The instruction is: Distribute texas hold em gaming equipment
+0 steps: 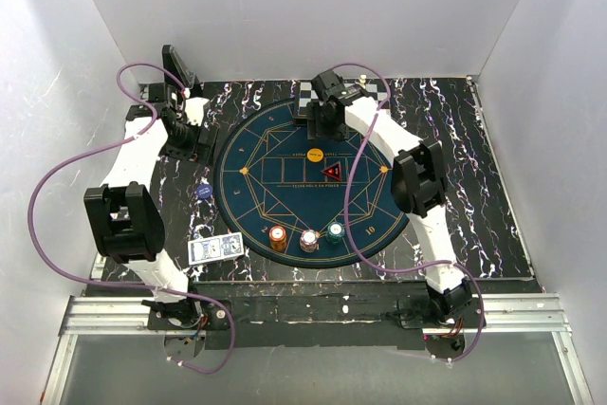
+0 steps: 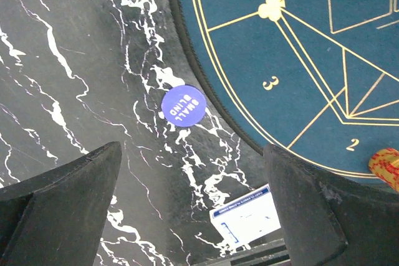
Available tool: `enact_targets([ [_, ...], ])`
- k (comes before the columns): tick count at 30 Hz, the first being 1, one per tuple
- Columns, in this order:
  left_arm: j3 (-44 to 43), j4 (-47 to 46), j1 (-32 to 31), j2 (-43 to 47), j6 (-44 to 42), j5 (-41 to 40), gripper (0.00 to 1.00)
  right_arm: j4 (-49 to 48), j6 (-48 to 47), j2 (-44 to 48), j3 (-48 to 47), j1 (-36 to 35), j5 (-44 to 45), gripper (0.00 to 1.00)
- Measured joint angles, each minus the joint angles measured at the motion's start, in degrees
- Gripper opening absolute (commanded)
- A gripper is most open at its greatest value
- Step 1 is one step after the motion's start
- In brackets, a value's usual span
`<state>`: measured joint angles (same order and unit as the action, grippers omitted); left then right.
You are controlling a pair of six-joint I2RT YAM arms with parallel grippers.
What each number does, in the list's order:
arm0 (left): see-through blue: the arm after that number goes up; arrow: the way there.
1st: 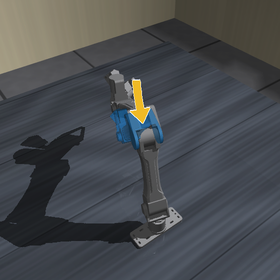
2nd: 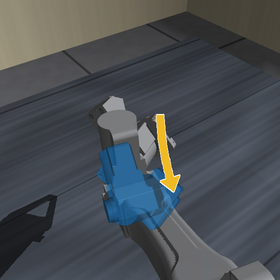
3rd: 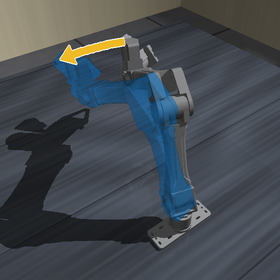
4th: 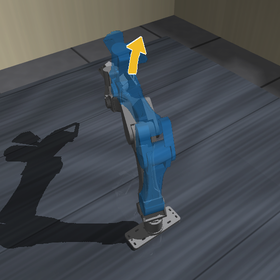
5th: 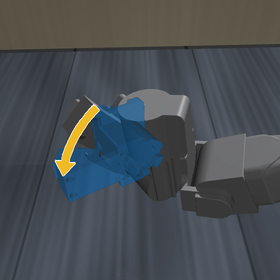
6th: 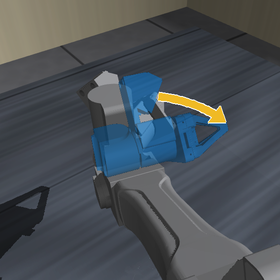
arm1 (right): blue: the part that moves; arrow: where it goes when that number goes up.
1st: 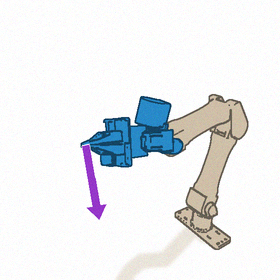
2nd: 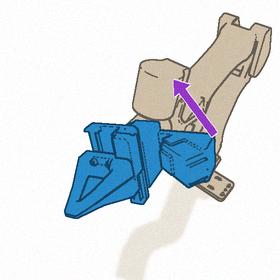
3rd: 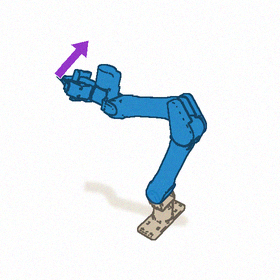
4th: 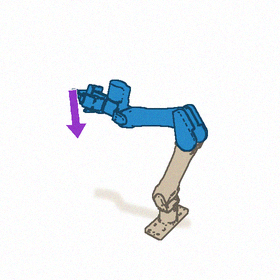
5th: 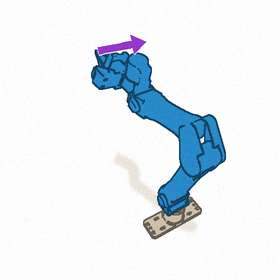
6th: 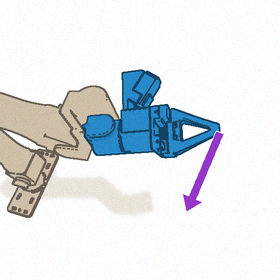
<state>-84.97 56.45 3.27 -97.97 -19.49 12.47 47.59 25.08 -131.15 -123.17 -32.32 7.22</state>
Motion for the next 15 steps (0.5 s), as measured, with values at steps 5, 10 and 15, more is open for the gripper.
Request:
enact_targets([
  [5, 0.00, 1.99, -0.07, 1.20, 0.52, 1.60, 0.98, 1.99, 0.20, -2.80, -0.37, -0.35, -0.48, 0.71],
  [10, 0.00, 2.29, -0.07, 1.20, 1.03, 2.01, 0.98, 1.81, 0.24, -2.99, -0.39, -0.76, -1.25, 0.71],
  [15, 0.00, 2.45, -0.07, 1.22, 1.33, 2.10, 0.98, 2.01, 0.22, -6.12, -2.93, -1.86, -0.72, 0.71],
])
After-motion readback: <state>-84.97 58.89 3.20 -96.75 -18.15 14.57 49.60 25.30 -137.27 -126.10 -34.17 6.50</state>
